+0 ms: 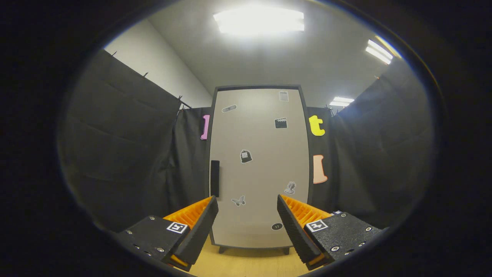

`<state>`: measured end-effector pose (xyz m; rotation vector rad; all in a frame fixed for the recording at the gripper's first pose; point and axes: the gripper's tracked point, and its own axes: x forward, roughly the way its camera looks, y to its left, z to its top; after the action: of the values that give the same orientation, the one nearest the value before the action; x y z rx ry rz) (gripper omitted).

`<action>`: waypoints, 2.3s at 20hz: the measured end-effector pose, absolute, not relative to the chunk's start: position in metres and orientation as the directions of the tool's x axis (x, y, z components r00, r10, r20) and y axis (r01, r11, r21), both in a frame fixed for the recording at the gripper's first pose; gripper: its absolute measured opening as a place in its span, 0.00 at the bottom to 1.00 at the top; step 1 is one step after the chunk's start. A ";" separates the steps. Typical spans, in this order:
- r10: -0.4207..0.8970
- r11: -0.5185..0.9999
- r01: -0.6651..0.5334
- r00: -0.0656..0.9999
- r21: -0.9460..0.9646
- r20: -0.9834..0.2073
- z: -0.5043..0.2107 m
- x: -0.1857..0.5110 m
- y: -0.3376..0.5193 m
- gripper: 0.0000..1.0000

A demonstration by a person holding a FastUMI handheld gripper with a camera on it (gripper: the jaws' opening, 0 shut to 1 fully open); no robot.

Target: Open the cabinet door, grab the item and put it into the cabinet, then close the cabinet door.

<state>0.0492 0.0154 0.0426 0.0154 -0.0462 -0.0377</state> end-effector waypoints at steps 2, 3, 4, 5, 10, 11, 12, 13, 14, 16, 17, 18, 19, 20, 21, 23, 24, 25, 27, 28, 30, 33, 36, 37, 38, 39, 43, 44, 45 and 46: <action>-0.050 0.999 0.050 0.998 -0.003 0.023 0.044 0.065 0.022 0.95; -0.053 0.999 0.053 0.999 -0.011 0.014 0.044 0.071 0.026 0.96; -0.048 0.999 0.048 0.999 -0.015 0.008 0.044 0.078 0.031 0.96; -0.040 0.999 0.040 0.999 -0.017 0.006 0.045 0.090 0.037 0.96; -0.027 0.999 0.026 0.999 -0.029 -0.021 0.047 0.141 0.062 0.95; -0.026 0.999 0.025 0.999 -0.036 -0.024 0.048 0.150 0.067 0.95; -0.028 0.999 0.026 0.999 -0.044 -0.030 0.048 0.159 0.069 0.96; -0.038 0.998 0.036 0.999 -0.052 -0.036 0.049 0.168 0.070 0.95; -0.047 0.997 0.045 0.998 -0.056 -0.040 0.050 0.178 0.072 0.96; -0.054 0.998 0.052 0.997 -0.040 -0.052 0.048 0.196 0.078 0.96; -0.048 0.999 0.047 0.997 -0.025 -0.056 0.046 0.205 0.082 0.96; -0.043 0.999 0.043 0.997 -0.015 -0.066 0.042 0.215 0.087 0.96; -0.044 0.999 0.044 0.996 -0.008 -0.075 0.038 0.224 0.088 0.95; -0.044 0.999 0.044 0.996 -0.004 -0.081 0.035 0.234 0.091 0.96; -0.045 0.999 0.045 0.995 -0.006 -0.085 0.032 0.243 0.094 0.95; -0.038 0.999 0.037 0.994 -0.013 -0.102 0.023 0.261 0.102 0.95; -0.028 1.000 0.026 0.993 -0.017 -0.117 0.018 0.270 0.107 0.96; -0.018 1.000 0.015 0.992 -0.021 -0.129 0.014 0.277 0.111 0.96; 0.006 1.000 -0.010 0.990 -0.028 -0.143 0.007 0.285 0.120 0.96; 0.005 0.999 -0.011 0.990 -0.037 -0.141 0.005 0.288 0.122 0.95; -0.012 0.998 0.004 0.990 -0.061 -0.139 0.002 0.292 0.123 0.93; -0.056 0.998 0.049 0.986 -0.051 -0.159 -0.006 0.306 0.116 0.84; -0.088 0.996 0.083 0.978 -0.032 -0.189 -0.014 0.313 0.111 0.62; -0.083 0.997 0.081 0.980 -0.020 -0.180 -0.012 0.315 0.114 0.57; -0.083 0.997 0.081 0.980 -0.015 -0.183 -0.013 0.316 0.116 0.49; -0.093 0.996 0.092 0.978 -0.012 -0.186 -0.012 0.316 0.115 0.40; -0.062 0.997 0.068 0.975 0.022 -0.211 -0.011 0.310 0.117 0.22; -0.055 0.998 0.060 0.975 0.019 -0.214 -0.010 0.307 0.117 0.15; -0.055 0.998 0.060 0.975 0.020 -0.215 -0.010 0.304 0.117 0.14; -0.054 0.998 0.060 0.976 0.023 -0.212 -0.008 0.301 0.118 0.13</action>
<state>0.3014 0.1181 -0.0082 0.0298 0.2128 -0.0576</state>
